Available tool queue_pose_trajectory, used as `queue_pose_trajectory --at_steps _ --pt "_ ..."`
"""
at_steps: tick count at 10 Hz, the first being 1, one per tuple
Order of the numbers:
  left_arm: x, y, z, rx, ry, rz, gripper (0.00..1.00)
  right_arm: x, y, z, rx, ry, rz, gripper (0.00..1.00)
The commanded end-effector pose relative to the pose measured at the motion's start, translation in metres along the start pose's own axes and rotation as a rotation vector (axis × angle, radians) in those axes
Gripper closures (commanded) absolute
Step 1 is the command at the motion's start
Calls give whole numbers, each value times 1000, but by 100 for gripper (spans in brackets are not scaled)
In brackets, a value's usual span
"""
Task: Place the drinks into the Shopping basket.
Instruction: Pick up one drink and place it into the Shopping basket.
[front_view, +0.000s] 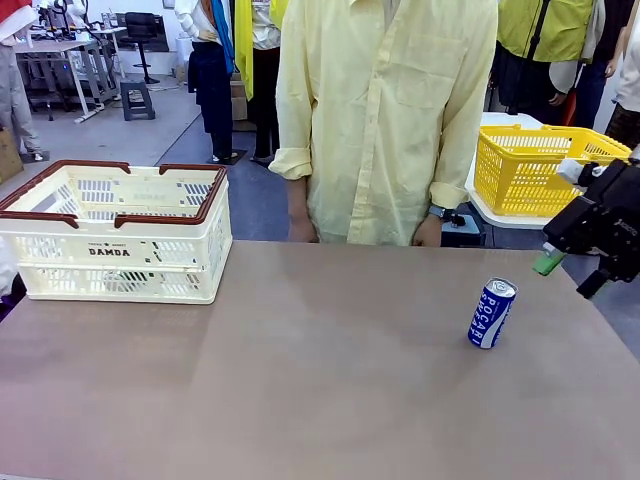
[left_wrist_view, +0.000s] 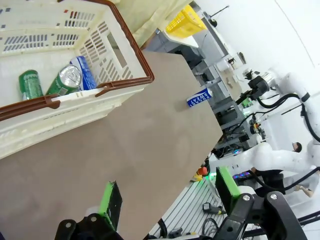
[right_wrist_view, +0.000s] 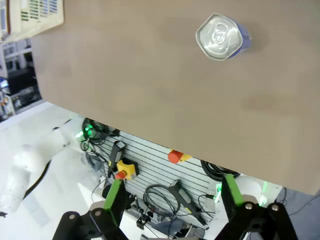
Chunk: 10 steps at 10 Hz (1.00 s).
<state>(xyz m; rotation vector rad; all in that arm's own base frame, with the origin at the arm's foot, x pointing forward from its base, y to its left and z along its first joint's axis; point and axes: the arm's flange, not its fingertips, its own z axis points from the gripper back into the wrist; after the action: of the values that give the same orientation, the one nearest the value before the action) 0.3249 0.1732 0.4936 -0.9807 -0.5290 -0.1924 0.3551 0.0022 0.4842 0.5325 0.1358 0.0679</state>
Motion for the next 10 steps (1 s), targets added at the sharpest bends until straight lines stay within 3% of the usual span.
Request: queue_pose_trajectory --at_steps 1,4,8,10 --pt "-3 -2 2 -1 17 9 0 2 5 -5 -27 8 7 0" --pt "-3 -2 2 -1 17 9 0 75 6 -61 -172 -9 -145 0" --pt "-3 -2 2 -1 17 9 0 92 11 -79 -370 -82 -284 0" --pt "-3 -2 2 -1 17 9 0 105 10 -91 -346 -169 -315 0"
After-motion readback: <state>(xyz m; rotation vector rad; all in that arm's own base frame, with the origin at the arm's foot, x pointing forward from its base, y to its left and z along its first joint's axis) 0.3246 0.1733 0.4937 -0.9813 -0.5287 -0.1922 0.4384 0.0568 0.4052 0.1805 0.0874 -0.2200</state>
